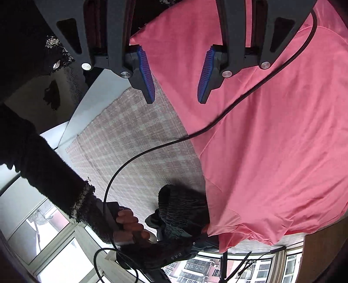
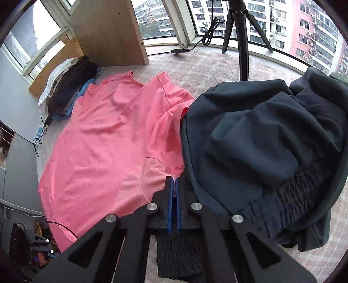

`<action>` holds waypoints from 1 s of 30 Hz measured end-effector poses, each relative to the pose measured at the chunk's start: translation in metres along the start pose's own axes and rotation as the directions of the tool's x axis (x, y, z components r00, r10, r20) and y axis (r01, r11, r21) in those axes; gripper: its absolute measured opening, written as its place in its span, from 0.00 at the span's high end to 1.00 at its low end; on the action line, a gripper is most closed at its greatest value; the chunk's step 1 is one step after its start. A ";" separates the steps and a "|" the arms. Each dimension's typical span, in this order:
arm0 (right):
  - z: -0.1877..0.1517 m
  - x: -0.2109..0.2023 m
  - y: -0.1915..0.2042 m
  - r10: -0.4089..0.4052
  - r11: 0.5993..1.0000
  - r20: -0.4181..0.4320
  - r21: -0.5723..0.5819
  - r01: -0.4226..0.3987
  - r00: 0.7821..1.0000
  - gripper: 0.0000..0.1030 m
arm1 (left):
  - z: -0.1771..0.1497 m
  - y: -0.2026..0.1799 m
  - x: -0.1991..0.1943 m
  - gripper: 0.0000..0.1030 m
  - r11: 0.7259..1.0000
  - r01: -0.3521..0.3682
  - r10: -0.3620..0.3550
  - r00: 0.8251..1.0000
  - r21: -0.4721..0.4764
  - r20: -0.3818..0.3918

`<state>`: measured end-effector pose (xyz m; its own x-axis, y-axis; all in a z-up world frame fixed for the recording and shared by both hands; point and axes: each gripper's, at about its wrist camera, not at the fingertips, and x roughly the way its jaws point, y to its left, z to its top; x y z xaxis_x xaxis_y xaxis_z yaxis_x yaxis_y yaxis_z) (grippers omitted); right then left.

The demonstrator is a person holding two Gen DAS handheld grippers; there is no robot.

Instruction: Fold clothes

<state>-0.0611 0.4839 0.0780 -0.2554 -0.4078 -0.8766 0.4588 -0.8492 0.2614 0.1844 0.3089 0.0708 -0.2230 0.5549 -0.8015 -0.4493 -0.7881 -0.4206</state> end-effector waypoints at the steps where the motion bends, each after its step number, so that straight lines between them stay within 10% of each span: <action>1: -0.001 0.005 0.004 -0.020 1.000 -0.010 -0.015 0.020 1.000 0.98 | -0.003 -0.004 0.006 0.63 1.000 -0.012 0.012 1.000 0.012 -0.010; 9: -0.005 0.021 0.007 -0.021 1.000 -0.061 -0.012 0.020 0.998 0.98 | -0.025 -0.015 0.022 0.63 0.996 -0.076 0.079 0.996 0.047 -0.048; 16: -0.009 -0.053 -0.012 0.128 0.985 0.017 0.111 -0.129 0.992 0.97 | -0.039 0.019 -0.107 0.62 0.988 0.099 -0.085 0.990 -0.119 0.115; 20: -0.020 -0.099 -0.010 -0.022 0.996 -0.005 0.083 0.022 1.000 0.86 | -0.060 0.023 -0.162 0.57 0.994 -0.045 0.059 0.987 -0.098 0.147; 24: -0.043 -0.148 -0.017 -0.063 0.989 0.090 0.142 0.049 0.994 0.86 | -0.083 0.016 -0.144 0.57 0.995 -0.033 0.045 0.990 -0.091 0.134; 30: -0.063 -0.094 0.015 -0.052 0.983 0.058 0.181 0.041 0.997 0.76 | -0.092 -0.047 -0.046 0.55 0.998 0.025 -0.030 0.994 0.051 0.102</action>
<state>0.0235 0.5308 0.1392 -0.3277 -0.3818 -0.8642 0.2864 -0.9118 0.2943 0.2953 0.2961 0.0886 -0.2964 0.6024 -0.7411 -0.4985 -0.7595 -0.4179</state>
